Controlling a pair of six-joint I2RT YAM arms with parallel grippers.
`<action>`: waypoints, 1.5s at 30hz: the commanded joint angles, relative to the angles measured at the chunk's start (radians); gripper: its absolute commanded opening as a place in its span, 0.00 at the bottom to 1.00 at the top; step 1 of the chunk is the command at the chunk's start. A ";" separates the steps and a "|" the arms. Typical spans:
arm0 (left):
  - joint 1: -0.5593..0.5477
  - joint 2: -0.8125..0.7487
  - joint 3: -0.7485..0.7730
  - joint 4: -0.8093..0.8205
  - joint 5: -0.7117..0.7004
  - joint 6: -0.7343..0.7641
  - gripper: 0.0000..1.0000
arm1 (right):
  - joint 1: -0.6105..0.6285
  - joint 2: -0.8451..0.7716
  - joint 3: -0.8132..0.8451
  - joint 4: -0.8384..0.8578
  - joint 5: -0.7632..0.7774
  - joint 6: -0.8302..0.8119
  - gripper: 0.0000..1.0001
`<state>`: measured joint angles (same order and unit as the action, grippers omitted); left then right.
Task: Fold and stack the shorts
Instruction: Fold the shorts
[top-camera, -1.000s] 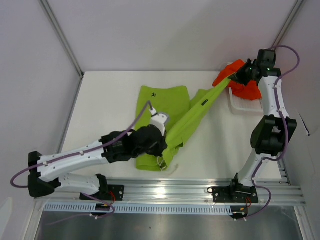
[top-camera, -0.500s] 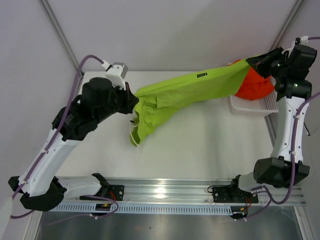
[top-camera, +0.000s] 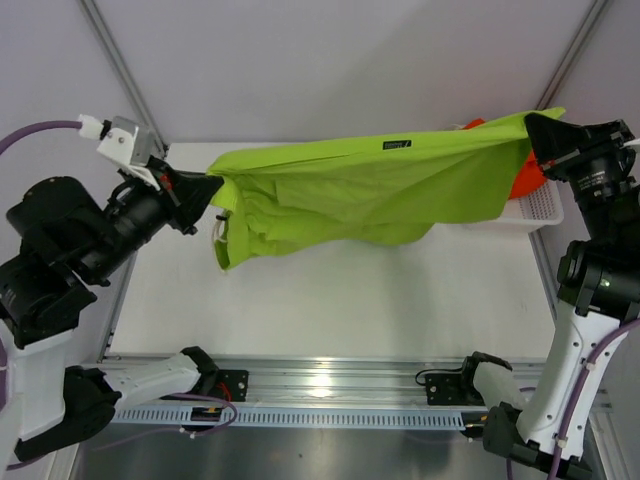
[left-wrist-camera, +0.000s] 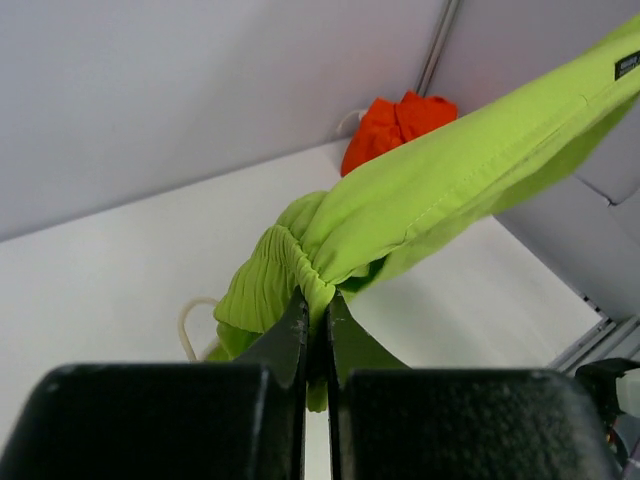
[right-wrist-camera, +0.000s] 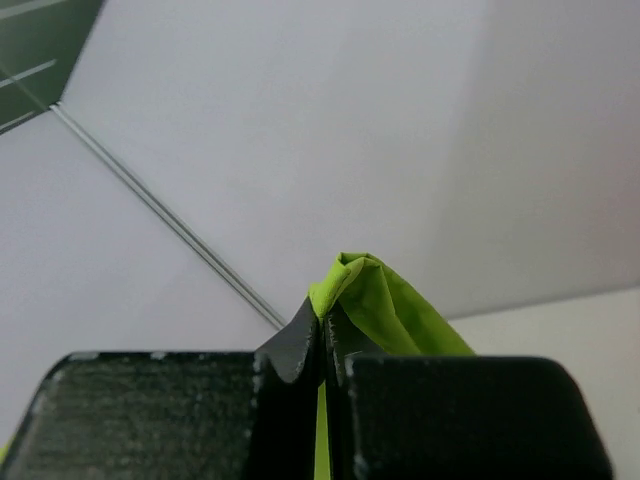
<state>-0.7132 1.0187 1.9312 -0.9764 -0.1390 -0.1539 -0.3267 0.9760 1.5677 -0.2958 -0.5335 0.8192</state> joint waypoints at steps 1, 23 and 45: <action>0.009 0.032 0.080 0.034 -0.068 0.034 0.00 | -0.029 0.010 0.023 0.118 0.052 -0.014 0.00; 0.731 0.694 0.403 0.360 0.723 -0.370 0.00 | 0.241 0.694 0.460 0.290 0.083 0.108 0.00; 0.603 0.240 -0.481 0.712 0.648 -0.262 0.00 | 0.078 0.743 -0.098 1.083 -0.298 0.523 0.00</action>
<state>-0.0525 1.4025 1.5948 -0.3115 0.6071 -0.4698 -0.1875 1.9137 1.6711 0.6930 -0.8352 1.3693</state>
